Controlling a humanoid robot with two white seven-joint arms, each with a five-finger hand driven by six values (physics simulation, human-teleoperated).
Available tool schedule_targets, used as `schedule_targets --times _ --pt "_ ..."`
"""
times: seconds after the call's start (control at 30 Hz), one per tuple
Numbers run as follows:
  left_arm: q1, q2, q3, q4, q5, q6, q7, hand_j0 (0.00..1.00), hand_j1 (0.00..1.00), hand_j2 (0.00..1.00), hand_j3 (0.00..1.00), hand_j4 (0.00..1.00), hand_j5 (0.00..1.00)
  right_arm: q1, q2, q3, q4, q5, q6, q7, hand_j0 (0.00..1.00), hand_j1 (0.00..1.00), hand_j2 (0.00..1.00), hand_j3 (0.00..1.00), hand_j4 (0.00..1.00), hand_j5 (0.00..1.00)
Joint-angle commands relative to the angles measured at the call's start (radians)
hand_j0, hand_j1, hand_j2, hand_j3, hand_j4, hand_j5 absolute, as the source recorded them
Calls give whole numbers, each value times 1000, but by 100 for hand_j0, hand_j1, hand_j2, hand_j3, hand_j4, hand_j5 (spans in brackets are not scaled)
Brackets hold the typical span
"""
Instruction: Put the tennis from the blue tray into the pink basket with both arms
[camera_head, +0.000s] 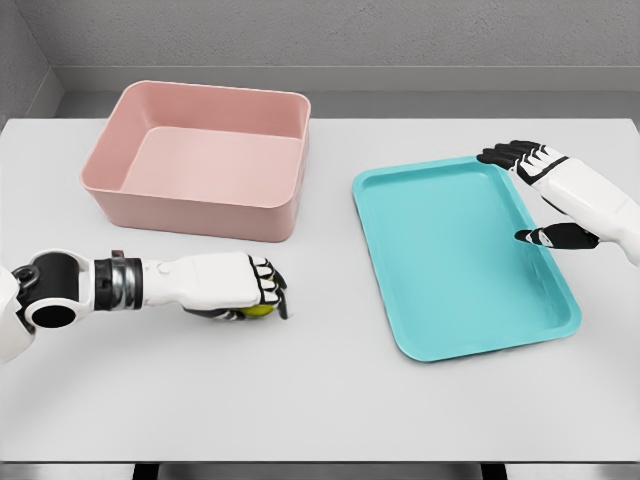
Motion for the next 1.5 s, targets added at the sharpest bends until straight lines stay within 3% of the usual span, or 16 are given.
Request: schedule_targets --times 0.0,0.37,1.03,1.23,1.47 --pt "-2 2 0 0 6 1 -5 53 53 53 53 53 53 0 -1 0 -1 -7 2 -1 100 100 100 100 100 100" --pt "-18 17 12 -44 19 1 -5 53 53 53 53 53 53 0 -1 -2 1 -7 2 -1 100 100 100 100 100 100" --pt "-178 56 12 -52 88 1 -3 54 54 54 54 54 54 0 -2 0 1 -9 2 -1 100 100 100 100 100 100" --pt "-212 54 12 -35 106 1 -3 54 54 54 54 54 54 0 -2 0 1 -7 2 -1 100 100 100 100 100 100" --pt "-261 39 12 63 109 1 -3 54 54 54 54 54 54 0 -2 -2 1 -7 2 -1 100 100 100 100 100 100"
